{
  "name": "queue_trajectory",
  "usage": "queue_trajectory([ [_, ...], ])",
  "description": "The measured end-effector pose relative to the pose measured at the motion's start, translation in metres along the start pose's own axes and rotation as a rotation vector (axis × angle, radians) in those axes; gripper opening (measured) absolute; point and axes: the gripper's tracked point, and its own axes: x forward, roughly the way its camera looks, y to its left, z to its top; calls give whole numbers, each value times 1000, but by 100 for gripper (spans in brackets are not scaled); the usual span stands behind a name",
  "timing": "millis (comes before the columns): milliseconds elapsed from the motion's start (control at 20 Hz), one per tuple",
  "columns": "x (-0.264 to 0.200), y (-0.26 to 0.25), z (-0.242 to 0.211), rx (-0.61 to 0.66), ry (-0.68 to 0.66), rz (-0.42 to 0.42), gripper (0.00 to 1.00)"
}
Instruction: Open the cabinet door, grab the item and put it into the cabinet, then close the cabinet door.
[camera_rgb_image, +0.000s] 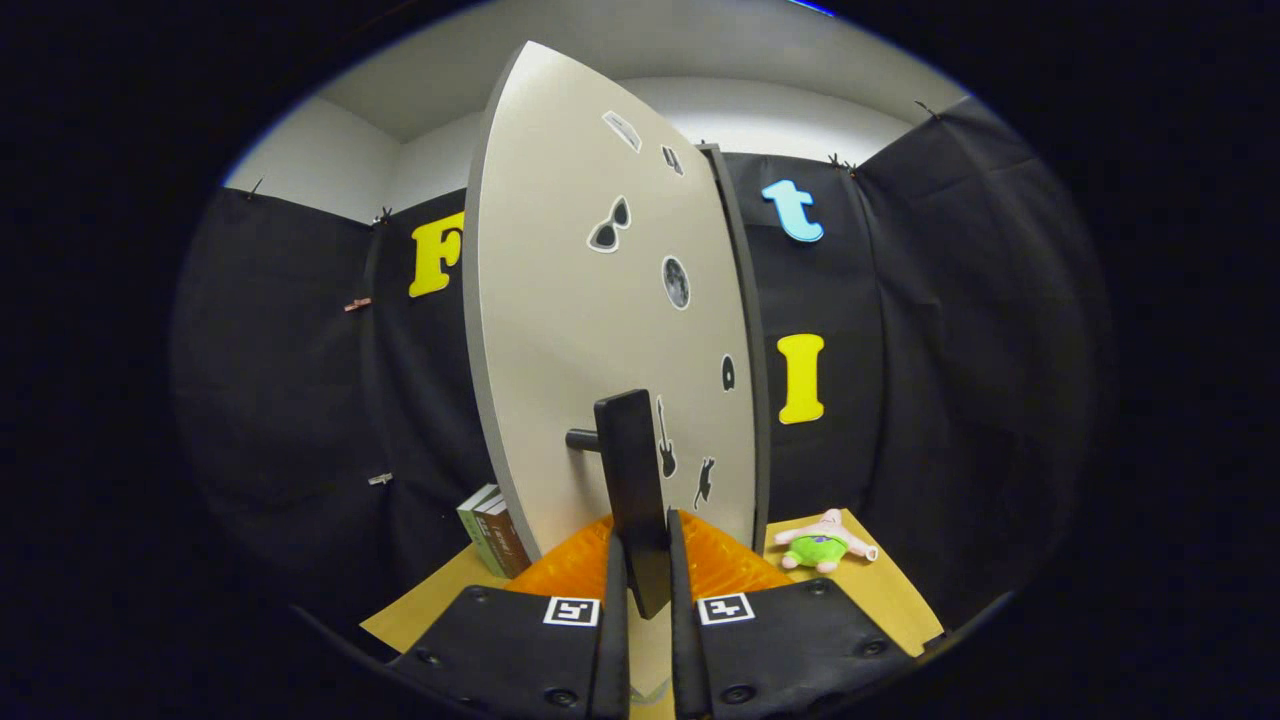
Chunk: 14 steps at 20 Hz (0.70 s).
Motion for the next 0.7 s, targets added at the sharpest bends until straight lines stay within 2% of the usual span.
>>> queue_trajectory([
  [200, -7, -26, 3, 14, -19, -95, 21],
  [300, -9, -32, 5, 7, -32, -115, 19],
  [350, -12, -38, 7, -16, -38, -146, 15],
  [450, -12, -58, 12, -71, -51, -189, 15],
  [700, -18, -80, 23, -62, -88, -234, 15],
])
